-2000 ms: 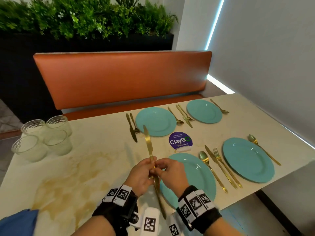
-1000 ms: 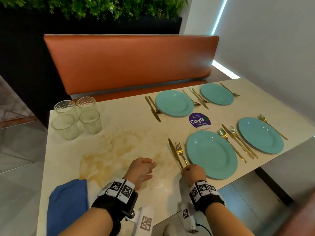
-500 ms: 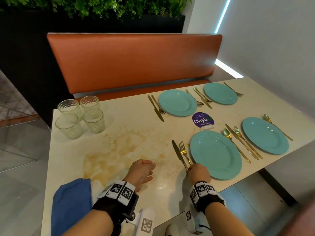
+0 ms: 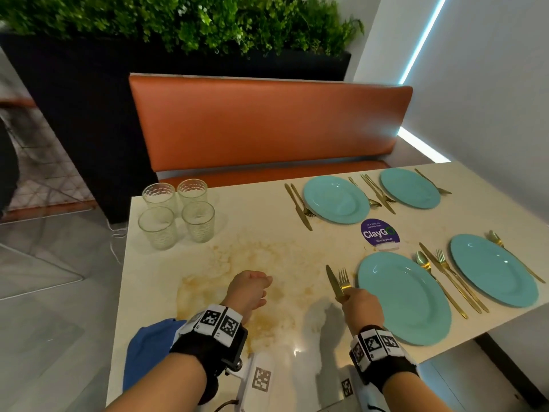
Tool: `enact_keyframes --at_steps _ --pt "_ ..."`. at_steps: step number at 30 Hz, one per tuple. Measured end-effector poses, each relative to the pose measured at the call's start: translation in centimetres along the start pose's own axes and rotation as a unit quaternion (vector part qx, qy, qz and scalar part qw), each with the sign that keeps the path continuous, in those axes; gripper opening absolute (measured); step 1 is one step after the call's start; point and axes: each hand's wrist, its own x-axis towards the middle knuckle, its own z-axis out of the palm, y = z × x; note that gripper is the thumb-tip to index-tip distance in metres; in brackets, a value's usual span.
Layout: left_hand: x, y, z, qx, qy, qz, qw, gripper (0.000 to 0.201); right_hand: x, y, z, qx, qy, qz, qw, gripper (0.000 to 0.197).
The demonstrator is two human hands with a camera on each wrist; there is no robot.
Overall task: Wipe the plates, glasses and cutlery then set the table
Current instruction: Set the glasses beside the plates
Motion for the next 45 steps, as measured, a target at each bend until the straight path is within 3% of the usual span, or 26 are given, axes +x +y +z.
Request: enact_keyframes --at_steps 6,11,13,16,19,22,25,35,38,41,45 --pt "3.9 2.8 -5.5 0.009 0.180 0.010 0.984 0.066 0.8 -10.9 -0.6 0.061 -0.075 -0.163 0.982 0.049" --pt "6.6 4.6 -12.0 -0.007 0.350 -0.001 0.937 0.077 4.2 -19.7 2.8 0.075 -0.157 -0.223 0.959 0.080" --pt "7.7 4.8 -14.4 -0.009 0.375 0.006 0.927 0.087 5.6 -22.6 4.7 0.058 -0.192 -0.228 0.953 0.097" --pt "11.0 3.3 -17.4 0.001 0.368 0.024 0.930 0.115 7.4 -25.7 7.1 0.079 -0.225 -0.224 0.945 0.111" --pt "13.1 2.1 -18.4 0.009 0.365 0.041 0.930 0.112 8.9 -27.6 9.2 0.134 -0.245 -0.223 0.934 0.118" --pt "13.5 2.6 -18.1 -0.005 0.339 0.082 0.937 0.125 9.8 -28.9 10.6 0.162 -0.257 -0.251 0.919 0.129" --pt "13.9 2.8 -18.0 0.003 0.354 0.099 0.930 0.112 10.4 -29.6 11.9 0.202 -0.257 -0.261 0.908 0.129" --pt "14.4 1.7 -18.5 0.072 0.355 0.106 0.926 0.089 9.9 -29.1 12.0 0.233 -0.223 -0.275 0.906 0.084" --pt "13.8 0.8 -18.1 0.056 0.343 0.112 0.931 0.080 9.6 -27.4 10.4 0.240 -0.207 -0.261 0.912 0.081" --pt "11.5 2.5 -16.4 0.055 0.318 0.132 0.937 0.090 9.4 -24.9 7.5 0.250 -0.176 -0.242 0.921 0.084" --pt "9.0 5.2 -12.3 0.045 0.243 0.187 0.951 0.081 9.0 -19.5 2.3 0.267 -0.114 -0.208 0.934 0.086"
